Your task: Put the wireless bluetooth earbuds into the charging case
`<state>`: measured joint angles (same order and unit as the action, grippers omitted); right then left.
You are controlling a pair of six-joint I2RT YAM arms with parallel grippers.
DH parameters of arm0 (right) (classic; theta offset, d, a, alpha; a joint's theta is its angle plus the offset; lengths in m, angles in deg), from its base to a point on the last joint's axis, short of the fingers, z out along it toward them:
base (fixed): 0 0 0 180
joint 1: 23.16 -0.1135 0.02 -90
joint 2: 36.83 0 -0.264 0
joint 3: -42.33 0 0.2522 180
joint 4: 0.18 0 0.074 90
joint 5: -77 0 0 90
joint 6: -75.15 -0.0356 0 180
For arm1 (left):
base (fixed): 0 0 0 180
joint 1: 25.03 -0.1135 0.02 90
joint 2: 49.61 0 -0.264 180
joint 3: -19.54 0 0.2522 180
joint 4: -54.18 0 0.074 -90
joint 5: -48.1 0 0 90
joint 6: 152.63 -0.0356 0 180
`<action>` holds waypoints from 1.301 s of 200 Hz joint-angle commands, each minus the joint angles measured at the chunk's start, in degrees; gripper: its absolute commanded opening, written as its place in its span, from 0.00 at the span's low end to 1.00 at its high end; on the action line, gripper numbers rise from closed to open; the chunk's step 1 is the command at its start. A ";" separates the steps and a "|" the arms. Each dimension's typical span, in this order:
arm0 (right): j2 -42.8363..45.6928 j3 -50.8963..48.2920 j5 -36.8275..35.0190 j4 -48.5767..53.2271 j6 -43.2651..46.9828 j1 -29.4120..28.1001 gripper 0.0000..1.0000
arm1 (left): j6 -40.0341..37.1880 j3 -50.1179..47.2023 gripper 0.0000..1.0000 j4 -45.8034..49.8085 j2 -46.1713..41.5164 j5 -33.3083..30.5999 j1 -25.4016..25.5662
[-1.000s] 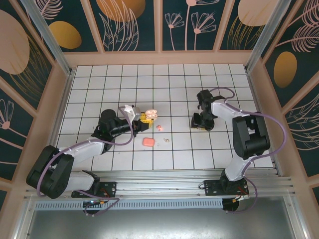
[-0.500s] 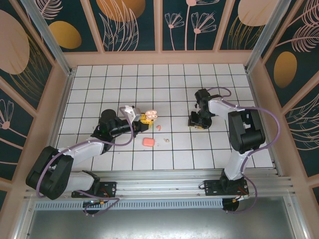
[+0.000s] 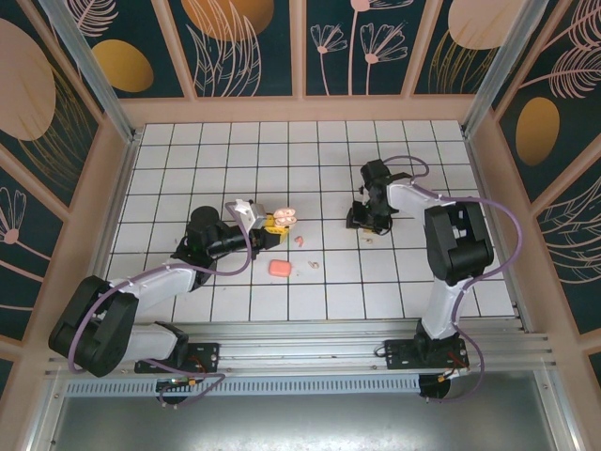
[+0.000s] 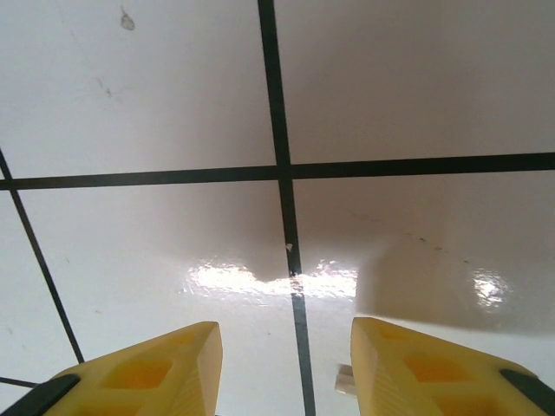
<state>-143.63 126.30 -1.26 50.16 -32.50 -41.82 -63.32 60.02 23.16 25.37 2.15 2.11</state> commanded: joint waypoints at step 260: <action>2.59 -4.84 1.64 -6.12 -6.88 0.73 0.45 | -1.26 1.57 0.12 0.62 -1.42 -0.45 0.29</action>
<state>-139.04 119.13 -0.86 45.85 -40.44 -41.49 -63.38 60.26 23.25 25.19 2.00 2.11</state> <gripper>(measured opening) 0.452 0.210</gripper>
